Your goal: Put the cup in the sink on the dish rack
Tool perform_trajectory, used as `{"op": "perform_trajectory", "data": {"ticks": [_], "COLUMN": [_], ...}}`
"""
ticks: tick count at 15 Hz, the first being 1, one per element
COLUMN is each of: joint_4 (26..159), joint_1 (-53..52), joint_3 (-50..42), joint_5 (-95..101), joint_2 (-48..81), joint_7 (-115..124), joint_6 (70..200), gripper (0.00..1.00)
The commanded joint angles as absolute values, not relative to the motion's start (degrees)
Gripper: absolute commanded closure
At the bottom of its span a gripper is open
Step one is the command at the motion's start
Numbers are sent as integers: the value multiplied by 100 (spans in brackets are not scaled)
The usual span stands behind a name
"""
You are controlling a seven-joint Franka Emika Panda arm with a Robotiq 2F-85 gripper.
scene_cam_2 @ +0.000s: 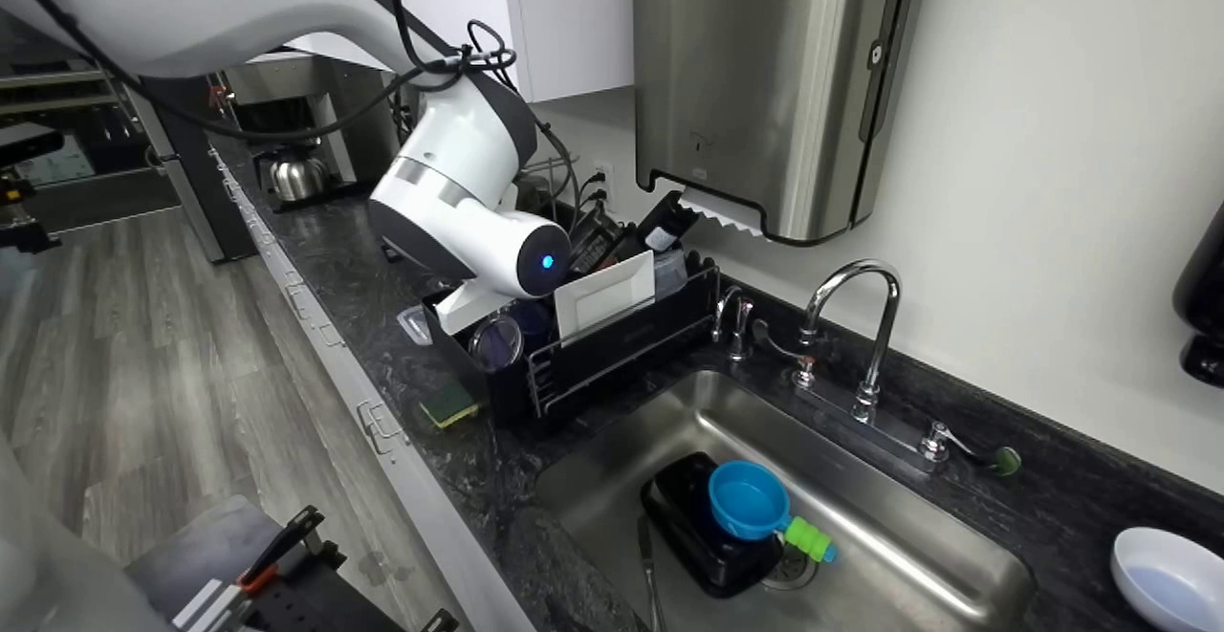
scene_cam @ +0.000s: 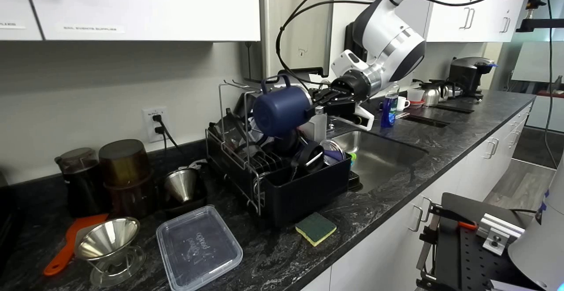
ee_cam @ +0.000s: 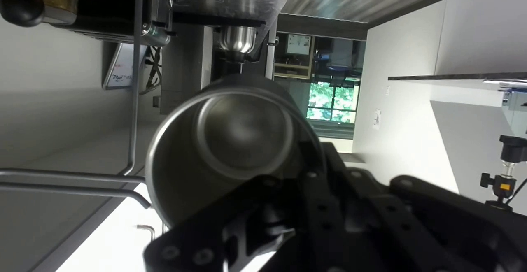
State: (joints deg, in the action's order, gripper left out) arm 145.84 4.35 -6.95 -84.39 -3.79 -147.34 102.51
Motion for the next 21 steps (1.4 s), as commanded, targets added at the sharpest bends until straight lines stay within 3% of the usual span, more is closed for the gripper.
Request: {"op": "perform_trajectory", "data": {"ticks": [1, 4, 5, 21], "joint_4": [14454, 14438, 14505, 14386], "joint_1": [498, 490, 497, 495], "joint_3": [-644, -637, -639, -625], "joint_5": [-8549, -8598, -8444, -8435], "joint_2": [-238, -258, -304, -258], "joint_7": [-14925, -14845, -14730, -14717], "joint_6": [10203, 10235, 10245, 10236], "gripper": [98, 98, 93, 98]}}
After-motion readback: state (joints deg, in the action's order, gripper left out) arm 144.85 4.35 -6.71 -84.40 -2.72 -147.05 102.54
